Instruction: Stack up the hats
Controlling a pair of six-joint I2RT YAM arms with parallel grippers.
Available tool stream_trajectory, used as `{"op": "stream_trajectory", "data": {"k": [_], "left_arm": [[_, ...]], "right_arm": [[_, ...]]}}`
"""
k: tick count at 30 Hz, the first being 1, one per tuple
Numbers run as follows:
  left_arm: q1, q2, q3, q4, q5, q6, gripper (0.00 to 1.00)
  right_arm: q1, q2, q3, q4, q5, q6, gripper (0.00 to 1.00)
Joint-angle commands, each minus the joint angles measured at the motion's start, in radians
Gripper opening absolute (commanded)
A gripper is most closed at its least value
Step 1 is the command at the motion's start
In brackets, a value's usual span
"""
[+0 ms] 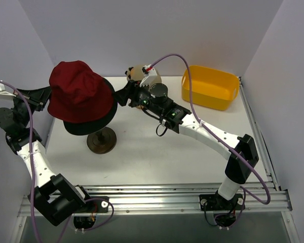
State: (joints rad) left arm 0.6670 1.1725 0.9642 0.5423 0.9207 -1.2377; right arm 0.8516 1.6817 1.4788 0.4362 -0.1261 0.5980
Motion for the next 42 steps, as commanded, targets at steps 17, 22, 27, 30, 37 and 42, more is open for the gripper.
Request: {"op": "stream_trajectory", "data": {"k": [17,22,27,30,37,42], "left_arm": [[-0.021,-0.100,-0.070,-0.148,0.037,0.247,0.02],[-0.023,-0.140,-0.055,-0.304,0.000,0.366,0.02],[-0.029,-0.154,-0.079,-0.341,-0.016,0.392,0.02],[-0.035,-0.155,-0.081,-0.378,-0.023,0.420,0.02],[-0.067,-0.162,-0.075,-0.450,-0.048,0.487,0.02],[-0.081,-0.180,-0.074,-0.495,-0.059,0.517,0.02]], "right_arm": [[0.004,-0.010,-0.006,0.217,-0.020,0.132,0.57],[0.010,0.003,-0.005,0.242,-0.036,0.157,0.56],[0.014,0.010,-0.003,0.243,-0.044,0.169,0.56],[0.015,0.010,-0.009,0.246,-0.047,0.174,0.56],[0.015,0.021,-0.011,0.253,-0.053,0.187,0.56],[0.018,0.033,-0.011,0.266,-0.064,0.203,0.55]]}}
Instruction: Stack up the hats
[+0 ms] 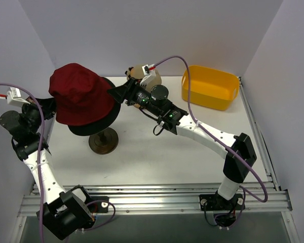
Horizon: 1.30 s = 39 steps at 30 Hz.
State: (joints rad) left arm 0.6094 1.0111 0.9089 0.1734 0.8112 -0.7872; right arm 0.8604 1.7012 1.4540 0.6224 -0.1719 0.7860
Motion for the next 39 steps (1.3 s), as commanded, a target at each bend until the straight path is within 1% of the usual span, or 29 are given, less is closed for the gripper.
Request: {"op": "stream_trajectory", "data": {"k": [1,10,11,20,35,38,39], "left_arm": [[-0.023,-0.020,-0.021,-0.130,0.051,0.075,0.02],[-0.026,-0.040,-0.033,-0.172,0.034,0.120,0.02],[-0.026,-0.042,-0.033,-0.214,0.031,0.121,0.02],[-0.043,-0.060,-0.041,-0.275,-0.003,0.169,0.02],[-0.088,-0.069,-0.047,-0.327,-0.064,0.194,0.02],[-0.091,-0.065,-0.047,-0.347,-0.081,0.200,0.02],[-0.095,-0.065,-0.047,-0.350,-0.086,0.201,0.02]], "right_arm": [[0.011,0.014,0.016,0.080,-0.020,0.016,0.55],[0.015,0.011,0.002,0.082,-0.014,0.022,0.53],[0.015,0.008,-0.001,0.083,-0.009,0.022,0.53],[0.017,-0.009,-0.017,0.076,0.011,0.030,0.53],[0.022,0.006,-0.003,0.091,-0.008,0.050,0.52],[0.022,0.018,0.006,0.094,-0.014,0.056,0.49],[0.022,0.023,0.009,0.097,-0.017,0.058,0.46]]}}
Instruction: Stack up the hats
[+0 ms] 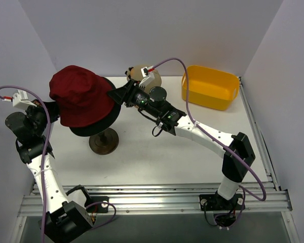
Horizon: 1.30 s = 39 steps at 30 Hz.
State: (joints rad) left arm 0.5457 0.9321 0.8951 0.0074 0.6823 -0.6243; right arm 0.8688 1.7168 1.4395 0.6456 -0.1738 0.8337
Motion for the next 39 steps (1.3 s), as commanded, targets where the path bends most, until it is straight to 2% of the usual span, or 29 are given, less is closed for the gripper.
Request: {"op": "stream_trajectory", "data": {"k": [1,8,11,39], "left_arm": [[-0.035,0.013,-0.036,-0.185,0.037,0.037,0.02],[-0.044,-0.006,-0.048,-0.222,0.002,0.051,0.02],[-0.047,-0.004,-0.058,-0.227,-0.007,0.049,0.02],[-0.115,0.019,-0.232,-0.096,-0.147,-0.080,0.02]], "right_arm": [[0.013,0.009,0.024,0.077,-0.016,0.010,0.43],[0.015,0.020,0.024,0.086,-0.007,0.019,0.16],[0.015,0.026,0.021,0.092,-0.004,0.025,0.01],[-0.008,0.012,-0.048,0.019,0.079,-0.054,0.00]]}}
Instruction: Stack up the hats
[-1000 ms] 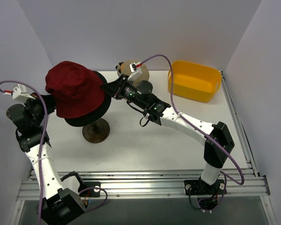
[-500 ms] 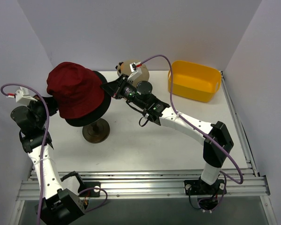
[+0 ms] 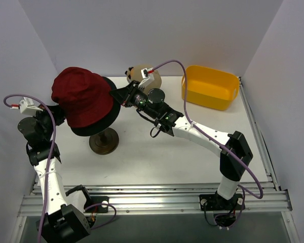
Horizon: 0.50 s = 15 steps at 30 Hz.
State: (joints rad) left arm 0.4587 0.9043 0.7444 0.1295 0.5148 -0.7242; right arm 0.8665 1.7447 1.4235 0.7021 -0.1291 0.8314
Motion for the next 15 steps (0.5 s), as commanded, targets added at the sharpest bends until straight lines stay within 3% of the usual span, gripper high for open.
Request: {"op": "stream_trajectory", "data": {"k": [1,15], "left_arm": [[-0.031,0.048,-0.085,-0.209,0.019,0.017,0.02],[-0.068,0.059,-0.105,-0.221,-0.059,0.014,0.02]], "right_arm": [[-0.006,-0.013,-0.034,-0.038,0.037,-0.055,0.00],[0.016,-0.008,-0.037,-0.059,0.063,-0.074,0.00]]}}
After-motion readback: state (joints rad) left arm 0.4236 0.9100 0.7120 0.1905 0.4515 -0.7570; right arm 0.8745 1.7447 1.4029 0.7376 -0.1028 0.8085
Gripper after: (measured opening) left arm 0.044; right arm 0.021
